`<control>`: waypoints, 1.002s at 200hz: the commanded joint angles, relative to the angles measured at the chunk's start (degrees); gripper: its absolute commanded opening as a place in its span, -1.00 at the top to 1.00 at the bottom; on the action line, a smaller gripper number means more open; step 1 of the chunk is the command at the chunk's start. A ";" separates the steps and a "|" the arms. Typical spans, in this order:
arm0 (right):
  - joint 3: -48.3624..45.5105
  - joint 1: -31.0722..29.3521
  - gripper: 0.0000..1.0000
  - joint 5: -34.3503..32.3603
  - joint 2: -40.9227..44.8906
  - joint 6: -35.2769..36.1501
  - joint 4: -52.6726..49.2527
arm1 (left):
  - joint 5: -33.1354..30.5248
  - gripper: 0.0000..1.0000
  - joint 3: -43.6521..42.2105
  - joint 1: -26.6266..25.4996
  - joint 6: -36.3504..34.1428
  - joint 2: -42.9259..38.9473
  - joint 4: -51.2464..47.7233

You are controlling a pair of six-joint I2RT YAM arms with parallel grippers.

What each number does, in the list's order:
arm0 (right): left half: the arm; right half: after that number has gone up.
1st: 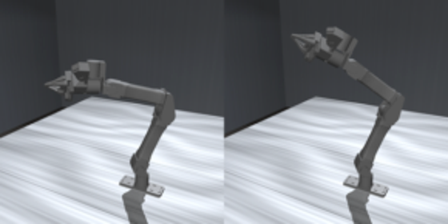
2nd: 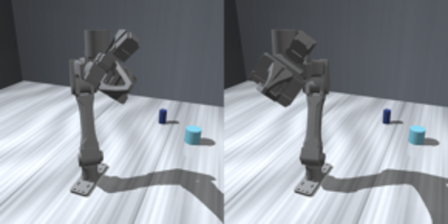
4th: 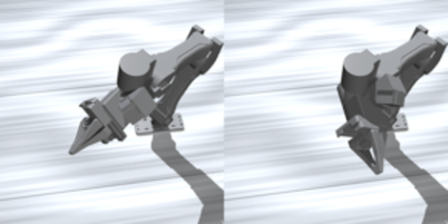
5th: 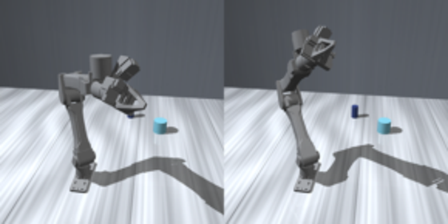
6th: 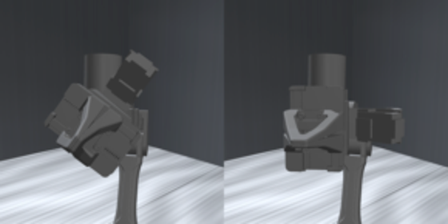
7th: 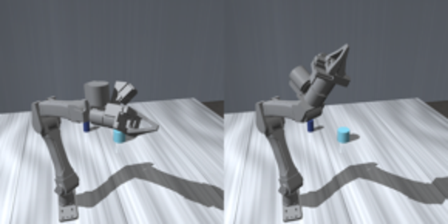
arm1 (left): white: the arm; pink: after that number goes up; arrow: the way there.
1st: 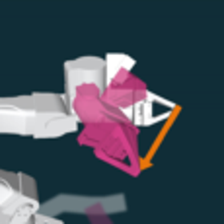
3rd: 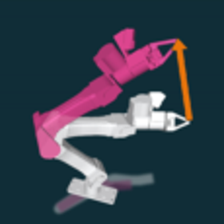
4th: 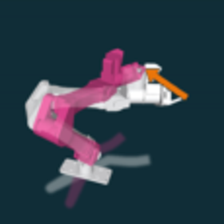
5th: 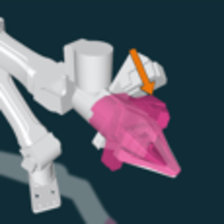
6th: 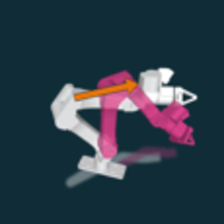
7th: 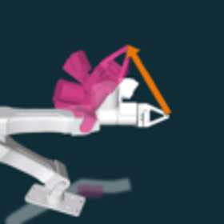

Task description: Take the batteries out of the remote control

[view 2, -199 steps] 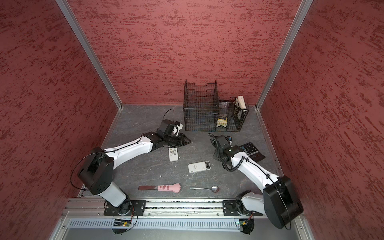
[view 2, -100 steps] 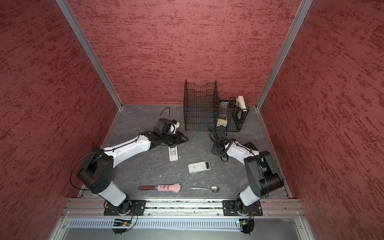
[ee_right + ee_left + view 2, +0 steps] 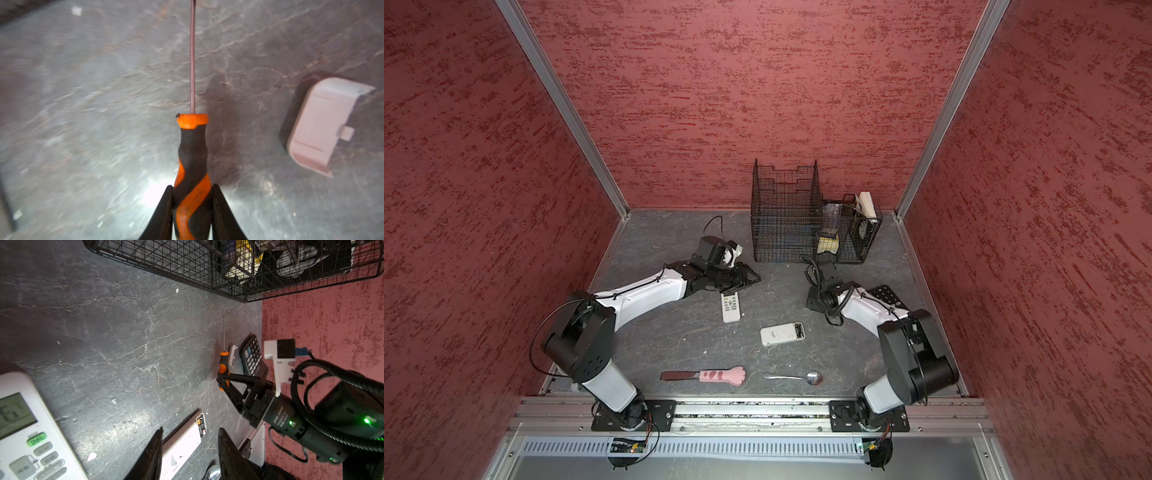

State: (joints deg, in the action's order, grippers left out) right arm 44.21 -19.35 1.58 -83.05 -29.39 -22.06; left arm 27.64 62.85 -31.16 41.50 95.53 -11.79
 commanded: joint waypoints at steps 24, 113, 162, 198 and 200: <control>-2.61 -5.47 0.96 7.60 14.32 3.65 1.52 | 1.65 0.11 -3.81 1.59 1.99 -4.98 4.71; 1.16 -19.00 0.99 7.49 16.45 3.15 9.41 | 5.07 0.12 -11.05 0.36 6.67 -13.27 18.66; 3.51 -20.06 0.99 8.46 14.58 3.64 11.15 | 5.03 0.13 -12.97 -0.13 6.58 -15.64 20.19; 5.34 -20.89 1.00 6.52 13.67 4.40 9.67 | 5.69 0.13 -12.85 -0.12 7.14 -15.49 20.53; 5.47 -21.01 1.00 6.24 13.58 4.46 9.32 | 5.79 0.13 -12.73 -0.13 7.25 -15.40 20.50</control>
State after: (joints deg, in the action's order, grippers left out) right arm 46.70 -39.35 9.21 -68.73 -26.41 -13.39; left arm 32.23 50.00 -31.20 48.21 80.62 6.94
